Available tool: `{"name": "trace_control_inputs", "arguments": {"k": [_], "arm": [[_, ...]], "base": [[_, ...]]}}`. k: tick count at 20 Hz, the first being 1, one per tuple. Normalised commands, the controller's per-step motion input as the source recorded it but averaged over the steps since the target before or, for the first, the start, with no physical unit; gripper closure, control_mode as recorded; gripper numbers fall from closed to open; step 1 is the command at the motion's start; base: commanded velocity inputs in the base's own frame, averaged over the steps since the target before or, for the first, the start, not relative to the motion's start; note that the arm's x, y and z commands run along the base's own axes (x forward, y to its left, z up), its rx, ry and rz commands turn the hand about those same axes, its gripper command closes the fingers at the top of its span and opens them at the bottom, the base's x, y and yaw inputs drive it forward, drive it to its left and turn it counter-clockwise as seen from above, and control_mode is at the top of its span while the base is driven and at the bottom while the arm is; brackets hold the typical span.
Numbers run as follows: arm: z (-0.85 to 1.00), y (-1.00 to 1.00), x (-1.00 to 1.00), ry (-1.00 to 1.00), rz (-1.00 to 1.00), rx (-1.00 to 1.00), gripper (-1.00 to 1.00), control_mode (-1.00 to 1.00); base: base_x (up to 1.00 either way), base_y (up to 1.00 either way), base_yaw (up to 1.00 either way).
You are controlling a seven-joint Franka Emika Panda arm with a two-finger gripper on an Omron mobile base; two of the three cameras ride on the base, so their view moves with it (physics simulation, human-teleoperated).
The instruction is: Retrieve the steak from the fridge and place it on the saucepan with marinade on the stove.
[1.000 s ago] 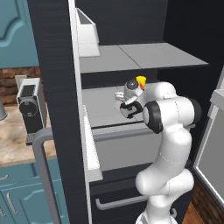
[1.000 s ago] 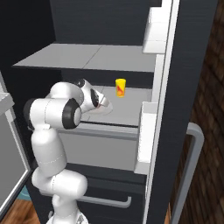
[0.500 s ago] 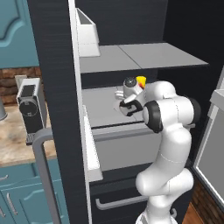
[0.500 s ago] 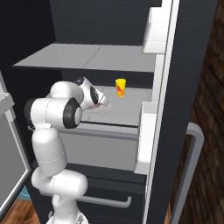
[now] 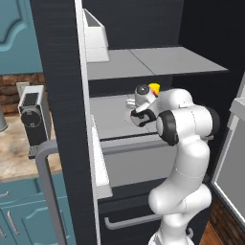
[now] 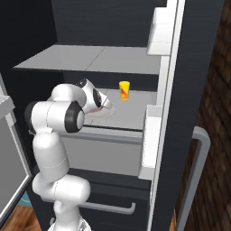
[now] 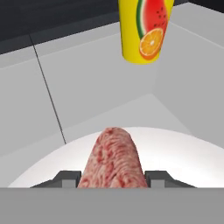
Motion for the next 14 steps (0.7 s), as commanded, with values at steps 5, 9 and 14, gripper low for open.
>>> {"name": "trace_control_inputs", "arguments": {"k": [5,9,14], "arm": [[0.01,0.00,-0.05,-0.01,0.00,0.00,1.00,-1.00],[0.26,0.00,-0.29,-0.08,0.00,0.00,1.00,-1.00],[0.62,0.00,-0.40,-0.03,0.00,0.00,1.00,-1.00]], "base": [[0.00,0.00,0.00],[0.00,0.00,0.00],[0.00,0.00,0.00]]}}
